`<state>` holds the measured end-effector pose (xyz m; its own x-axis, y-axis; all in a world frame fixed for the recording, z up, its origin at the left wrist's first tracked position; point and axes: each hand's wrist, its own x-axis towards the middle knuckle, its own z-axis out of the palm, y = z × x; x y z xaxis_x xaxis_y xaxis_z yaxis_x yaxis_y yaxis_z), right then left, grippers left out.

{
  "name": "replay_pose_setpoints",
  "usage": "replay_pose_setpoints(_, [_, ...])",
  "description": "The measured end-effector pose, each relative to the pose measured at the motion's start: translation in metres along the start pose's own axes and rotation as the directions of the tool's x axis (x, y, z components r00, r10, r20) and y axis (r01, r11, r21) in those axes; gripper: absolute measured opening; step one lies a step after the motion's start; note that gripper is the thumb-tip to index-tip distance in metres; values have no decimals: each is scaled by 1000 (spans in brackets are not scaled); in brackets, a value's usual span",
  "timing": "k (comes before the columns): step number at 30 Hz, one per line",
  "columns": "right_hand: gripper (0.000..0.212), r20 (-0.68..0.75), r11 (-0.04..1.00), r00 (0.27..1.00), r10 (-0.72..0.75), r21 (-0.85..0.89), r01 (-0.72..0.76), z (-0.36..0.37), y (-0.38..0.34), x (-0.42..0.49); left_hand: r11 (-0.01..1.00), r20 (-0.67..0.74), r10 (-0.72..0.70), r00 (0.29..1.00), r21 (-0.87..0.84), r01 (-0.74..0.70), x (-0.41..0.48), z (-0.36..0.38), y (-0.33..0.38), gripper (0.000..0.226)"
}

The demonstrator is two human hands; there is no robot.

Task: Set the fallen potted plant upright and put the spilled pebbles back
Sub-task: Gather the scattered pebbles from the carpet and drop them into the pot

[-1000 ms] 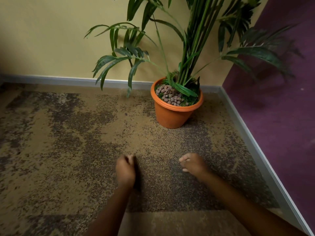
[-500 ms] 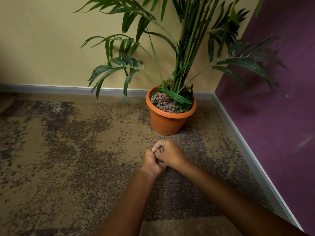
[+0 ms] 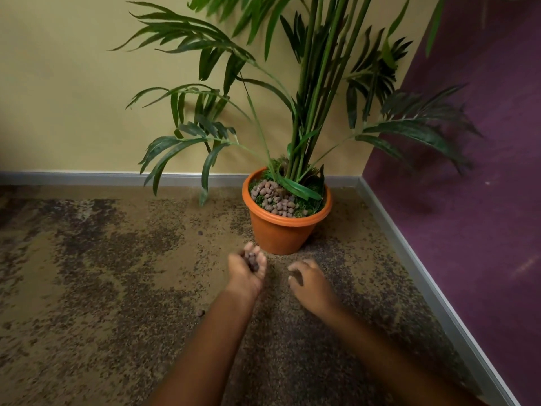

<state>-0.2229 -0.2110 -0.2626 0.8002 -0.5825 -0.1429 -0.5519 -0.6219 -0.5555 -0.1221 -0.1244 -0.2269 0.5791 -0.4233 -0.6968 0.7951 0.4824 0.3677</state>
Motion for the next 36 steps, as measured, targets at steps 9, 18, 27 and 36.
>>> replay_pose_setpoints(9, [62,134,926,964,230,-335,-175,26,60,22,962,170,259,951,-130,-239,1,91,48,43])
replay_pose_setpoints(18, [66,2,910,983,185,-378,-171,54,83,20,910,166,341,925,191,-369,20,130,51,49])
replay_pose_setpoints(27, [94,-3,919,984,178,-356,-167,51,73,14,645,375,458,806,484,-591,25,109,39,62])
replay_pose_setpoints(36, [53,-10,940,1000,14,-342,-16,56,64,7,-201,750,510,421,580,-789,33,3,20,51])
